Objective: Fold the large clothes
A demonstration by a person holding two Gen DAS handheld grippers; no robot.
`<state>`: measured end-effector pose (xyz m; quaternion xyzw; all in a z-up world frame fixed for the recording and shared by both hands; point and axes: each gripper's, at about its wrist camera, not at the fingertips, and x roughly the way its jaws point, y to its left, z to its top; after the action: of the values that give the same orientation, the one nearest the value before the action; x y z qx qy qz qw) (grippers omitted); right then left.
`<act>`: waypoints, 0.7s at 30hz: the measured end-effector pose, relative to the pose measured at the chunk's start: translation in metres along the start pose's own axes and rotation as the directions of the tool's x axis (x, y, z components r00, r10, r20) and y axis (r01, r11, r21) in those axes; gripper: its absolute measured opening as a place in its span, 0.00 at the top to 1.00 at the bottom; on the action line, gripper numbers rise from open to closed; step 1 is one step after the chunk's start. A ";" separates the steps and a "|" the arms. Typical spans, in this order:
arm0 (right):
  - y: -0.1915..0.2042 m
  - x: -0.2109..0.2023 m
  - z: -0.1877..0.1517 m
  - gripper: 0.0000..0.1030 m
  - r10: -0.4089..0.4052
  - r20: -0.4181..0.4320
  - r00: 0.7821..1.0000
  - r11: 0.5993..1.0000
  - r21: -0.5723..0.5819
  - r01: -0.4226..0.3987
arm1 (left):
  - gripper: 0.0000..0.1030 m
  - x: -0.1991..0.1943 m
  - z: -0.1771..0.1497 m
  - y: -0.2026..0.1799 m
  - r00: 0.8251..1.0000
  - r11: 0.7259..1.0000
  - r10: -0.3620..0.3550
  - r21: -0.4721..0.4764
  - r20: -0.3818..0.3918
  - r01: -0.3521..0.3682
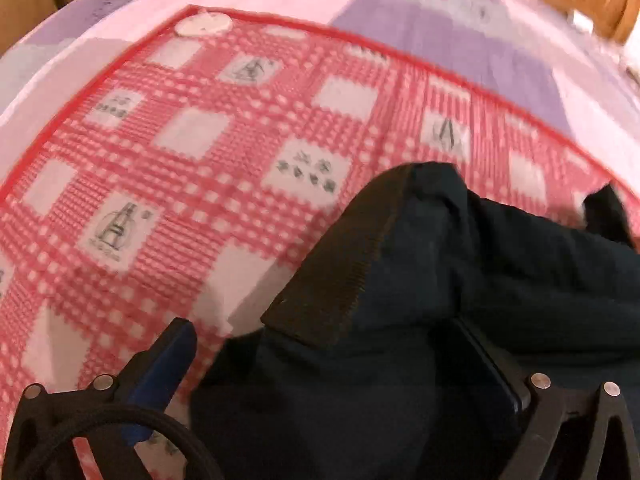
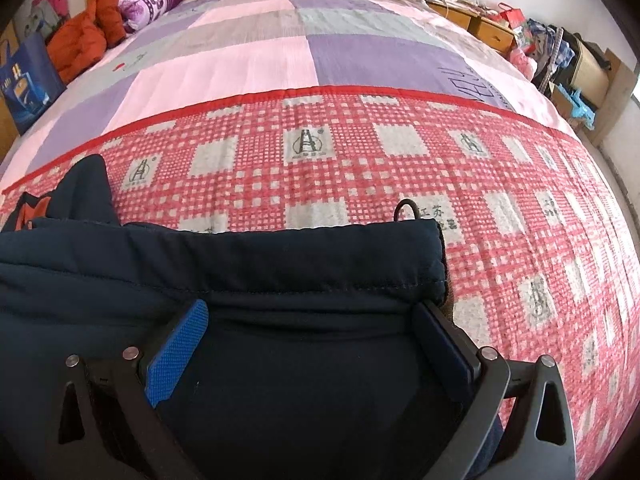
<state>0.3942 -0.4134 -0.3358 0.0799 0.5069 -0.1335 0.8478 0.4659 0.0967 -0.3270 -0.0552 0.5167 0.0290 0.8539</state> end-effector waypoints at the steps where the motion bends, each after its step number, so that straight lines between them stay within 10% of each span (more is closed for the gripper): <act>1: 0.000 0.001 0.000 0.00 0.000 -0.001 1.000 1.000 0.000 0.000 | 0.00 -0.001 0.000 -0.007 0.999 0.999 0.030 0.038 0.015 -0.030; 13: -0.003 -0.002 0.007 0.00 0.032 -0.054 0.998 0.999 -0.011 -0.033 | 0.00 -0.029 0.000 0.044 0.984 0.984 0.173 0.028 0.033 -0.174; 15: 0.001 -0.021 0.006 0.00 0.006 -0.032 0.999 0.999 -0.039 -0.007 | 0.05 -0.051 -0.003 0.047 0.958 0.960 0.272 0.045 0.086 -0.276; 18: 0.012 -0.075 -0.010 0.00 0.055 0.120 0.991 0.995 -0.087 -0.045 | 0.05 -0.089 -0.009 0.067 0.986 0.995 0.089 -0.067 0.140 -0.080; 21: 0.036 -0.125 -0.041 0.00 0.099 0.215 0.972 0.983 -0.175 -0.061 | 0.05 -0.127 -0.034 0.043 0.978 1.000 -0.018 -0.005 0.206 0.019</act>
<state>0.3143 -0.3499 -0.2457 0.0135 0.4143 -0.0642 0.9078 0.3721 0.1362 -0.2330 -0.0598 0.4249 0.0285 0.9028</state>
